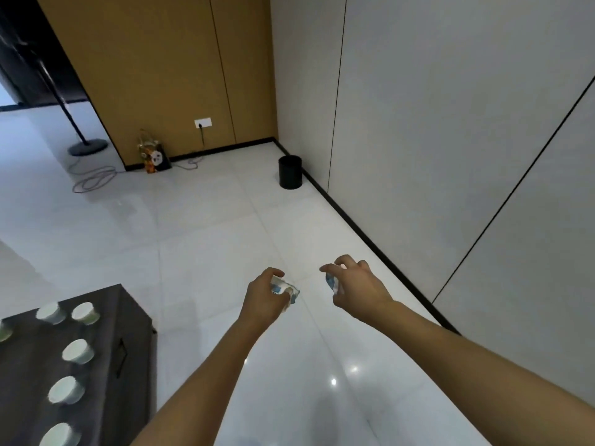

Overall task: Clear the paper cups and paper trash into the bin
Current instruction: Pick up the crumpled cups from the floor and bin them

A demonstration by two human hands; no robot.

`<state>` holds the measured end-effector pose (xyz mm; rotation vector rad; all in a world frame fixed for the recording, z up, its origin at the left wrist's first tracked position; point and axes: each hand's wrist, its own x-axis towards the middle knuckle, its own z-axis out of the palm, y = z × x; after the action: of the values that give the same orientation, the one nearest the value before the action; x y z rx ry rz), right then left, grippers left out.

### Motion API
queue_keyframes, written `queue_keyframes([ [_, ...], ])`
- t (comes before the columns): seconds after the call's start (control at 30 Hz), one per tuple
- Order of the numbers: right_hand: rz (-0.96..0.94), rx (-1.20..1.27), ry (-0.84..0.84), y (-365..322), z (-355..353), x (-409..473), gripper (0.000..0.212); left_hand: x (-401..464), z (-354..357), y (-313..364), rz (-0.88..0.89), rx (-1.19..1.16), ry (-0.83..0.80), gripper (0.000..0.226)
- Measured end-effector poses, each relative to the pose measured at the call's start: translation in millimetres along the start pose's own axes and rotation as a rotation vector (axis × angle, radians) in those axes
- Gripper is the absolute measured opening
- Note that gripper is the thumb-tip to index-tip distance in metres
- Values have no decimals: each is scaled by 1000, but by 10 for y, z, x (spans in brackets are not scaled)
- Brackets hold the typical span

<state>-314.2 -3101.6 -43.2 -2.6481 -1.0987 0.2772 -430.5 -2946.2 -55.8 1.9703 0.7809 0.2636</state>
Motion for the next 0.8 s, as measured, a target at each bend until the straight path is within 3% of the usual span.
queue_keyframes([
  [0.47,145,55,-31,1175,-375,3499,61,3657,508,680,-39,-82,-112,31],
  [0.8,63,58,-84,1248,-605,6255,61,6334,221,966,-116,-82,-29,33],
])
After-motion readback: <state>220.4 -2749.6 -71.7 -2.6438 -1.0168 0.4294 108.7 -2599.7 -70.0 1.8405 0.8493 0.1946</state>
